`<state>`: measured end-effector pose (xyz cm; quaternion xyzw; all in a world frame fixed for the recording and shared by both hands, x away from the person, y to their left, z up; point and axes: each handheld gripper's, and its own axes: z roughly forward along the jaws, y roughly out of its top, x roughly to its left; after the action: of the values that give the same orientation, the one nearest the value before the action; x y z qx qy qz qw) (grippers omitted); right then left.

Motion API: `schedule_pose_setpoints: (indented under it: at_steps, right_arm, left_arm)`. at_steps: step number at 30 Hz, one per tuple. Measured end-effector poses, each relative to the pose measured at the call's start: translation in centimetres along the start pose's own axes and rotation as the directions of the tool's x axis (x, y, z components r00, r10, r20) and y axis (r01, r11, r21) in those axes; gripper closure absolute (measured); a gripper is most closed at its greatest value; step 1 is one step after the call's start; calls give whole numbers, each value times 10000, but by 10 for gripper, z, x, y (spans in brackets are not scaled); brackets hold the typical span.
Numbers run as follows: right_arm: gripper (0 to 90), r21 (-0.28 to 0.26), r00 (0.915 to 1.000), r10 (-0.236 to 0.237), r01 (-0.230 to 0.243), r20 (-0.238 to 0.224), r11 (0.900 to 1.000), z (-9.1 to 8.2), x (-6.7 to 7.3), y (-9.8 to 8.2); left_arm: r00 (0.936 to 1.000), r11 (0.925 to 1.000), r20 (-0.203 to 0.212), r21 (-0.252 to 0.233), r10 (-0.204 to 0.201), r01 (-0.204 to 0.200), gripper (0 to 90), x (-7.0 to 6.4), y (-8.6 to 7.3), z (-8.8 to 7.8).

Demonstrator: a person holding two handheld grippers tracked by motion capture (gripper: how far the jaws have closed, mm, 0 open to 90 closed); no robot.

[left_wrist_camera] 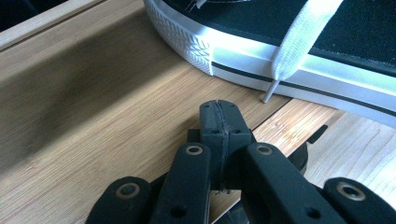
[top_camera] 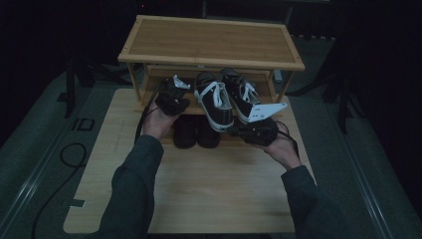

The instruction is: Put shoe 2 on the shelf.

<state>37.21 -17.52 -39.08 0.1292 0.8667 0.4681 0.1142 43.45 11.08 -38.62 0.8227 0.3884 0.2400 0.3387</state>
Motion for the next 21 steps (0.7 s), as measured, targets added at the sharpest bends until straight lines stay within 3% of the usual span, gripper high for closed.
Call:
schedule_pose_setpoints:
  at_steps: [21]
  right_arm:
    - [900,34,9996,-265,265,-28,9996,24,9,15]
  left_arm:
    - [9999,9997,5,-176,-144,144,900,0,-2,0]
